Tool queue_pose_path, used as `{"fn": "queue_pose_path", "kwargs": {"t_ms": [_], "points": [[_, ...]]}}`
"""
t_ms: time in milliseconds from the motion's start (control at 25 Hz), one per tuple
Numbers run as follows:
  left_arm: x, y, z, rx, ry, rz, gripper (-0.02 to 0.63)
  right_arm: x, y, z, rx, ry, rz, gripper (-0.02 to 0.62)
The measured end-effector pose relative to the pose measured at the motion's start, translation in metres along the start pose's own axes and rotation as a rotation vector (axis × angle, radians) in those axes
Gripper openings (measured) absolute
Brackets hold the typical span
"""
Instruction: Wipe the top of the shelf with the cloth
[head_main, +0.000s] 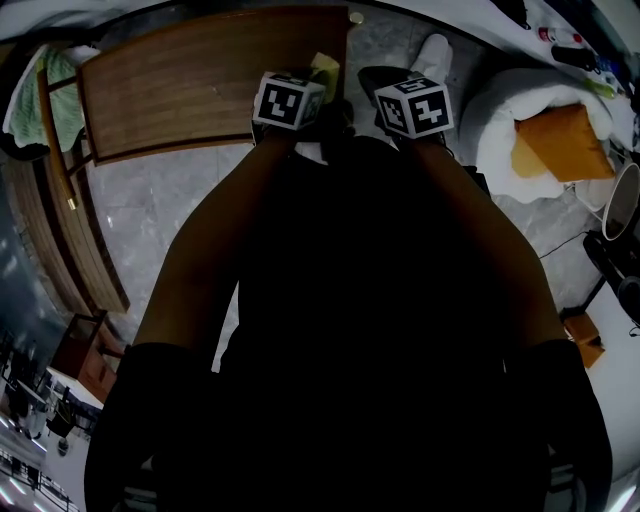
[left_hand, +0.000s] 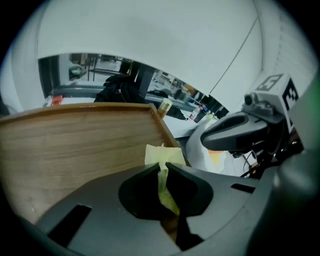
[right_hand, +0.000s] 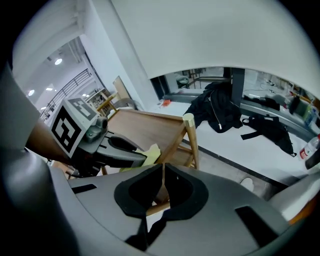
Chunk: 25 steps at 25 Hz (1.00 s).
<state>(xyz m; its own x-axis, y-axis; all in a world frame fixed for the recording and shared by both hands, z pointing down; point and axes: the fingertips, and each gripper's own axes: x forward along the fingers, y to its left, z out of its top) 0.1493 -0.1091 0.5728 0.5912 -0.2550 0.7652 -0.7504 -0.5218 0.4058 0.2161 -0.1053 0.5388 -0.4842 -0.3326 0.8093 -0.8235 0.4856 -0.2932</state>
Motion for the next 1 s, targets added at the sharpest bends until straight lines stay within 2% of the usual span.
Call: {"fn": "queue_pose_path", "kwargs": {"t_ms": [80, 320, 480, 640, 800, 1000], "points": [[-0.004, 0.008, -0.004, 0.048, 0.009, 0.028, 0.028, 0.006, 0.010, 0.003, -0.005, 0.004, 0.005, 0.028], [-0.032, 0.063, -0.013, 0.095, 0.031, 0.084, 0.028, 0.027, 0.048, 0.014, -0.027, 0.015, 0.019, 0.028], [-0.057, 0.107, -0.027, 0.073, 0.040, 0.110, 0.028, 0.043, 0.075, 0.025, -0.039, 0.020, 0.024, 0.028], [-0.077, 0.143, -0.046, 0.030, 0.029, 0.088, 0.028, 0.061, 0.101, 0.040, -0.061, 0.023, 0.028, 0.028], [-0.111, 0.192, -0.061, 0.041, 0.042, 0.169, 0.028, 0.075, 0.124, 0.055, -0.082, 0.025, 0.030, 0.028], [-0.142, 0.243, -0.081, -0.018, 0.025, 0.200, 0.028, 0.094, 0.152, 0.067, -0.106, 0.036, 0.040, 0.028]]}}
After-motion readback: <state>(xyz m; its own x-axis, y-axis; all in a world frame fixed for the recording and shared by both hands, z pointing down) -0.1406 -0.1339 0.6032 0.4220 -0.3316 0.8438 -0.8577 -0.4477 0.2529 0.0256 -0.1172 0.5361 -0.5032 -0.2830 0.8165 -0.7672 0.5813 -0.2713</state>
